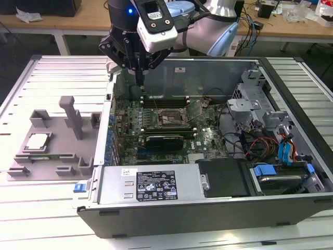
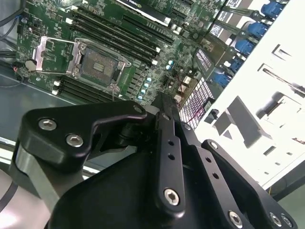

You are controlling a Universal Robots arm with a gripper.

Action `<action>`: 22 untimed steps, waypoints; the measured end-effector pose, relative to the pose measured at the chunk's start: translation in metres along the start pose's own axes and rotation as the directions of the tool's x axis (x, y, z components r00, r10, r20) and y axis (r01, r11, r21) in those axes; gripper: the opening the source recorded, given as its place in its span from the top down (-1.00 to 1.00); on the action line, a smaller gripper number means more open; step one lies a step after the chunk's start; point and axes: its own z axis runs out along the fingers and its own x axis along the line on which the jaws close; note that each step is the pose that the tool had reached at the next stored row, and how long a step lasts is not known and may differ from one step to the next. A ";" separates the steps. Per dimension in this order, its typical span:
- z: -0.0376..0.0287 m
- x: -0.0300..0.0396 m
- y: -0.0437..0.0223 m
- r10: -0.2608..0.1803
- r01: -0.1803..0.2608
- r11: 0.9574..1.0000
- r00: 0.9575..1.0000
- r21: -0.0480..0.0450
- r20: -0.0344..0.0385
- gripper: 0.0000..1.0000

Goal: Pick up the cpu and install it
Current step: 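Reach for the cpu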

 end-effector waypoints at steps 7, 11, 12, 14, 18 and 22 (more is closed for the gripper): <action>-0.0003 0.0124 -0.0007 0.000 0.000 1.000 1.000 0.000 0.000 0.79; -0.0004 0.0173 -0.0010 0.000 0.000 1.000 1.000 0.000 0.000 0.79; -0.0005 0.0201 -0.0012 0.000 0.000 1.000 1.000 0.000 0.000 0.79; -0.0006 0.0251 -0.0015 0.000 0.000 1.000 1.000 0.000 0.000 0.79; -0.0008 0.0317 -0.0016 0.000 0.000 1.000 1.000 0.000 0.000 0.79; -0.0011 0.0446 -0.0019 0.000 0.000 1.000 1.000 0.000 0.000 0.79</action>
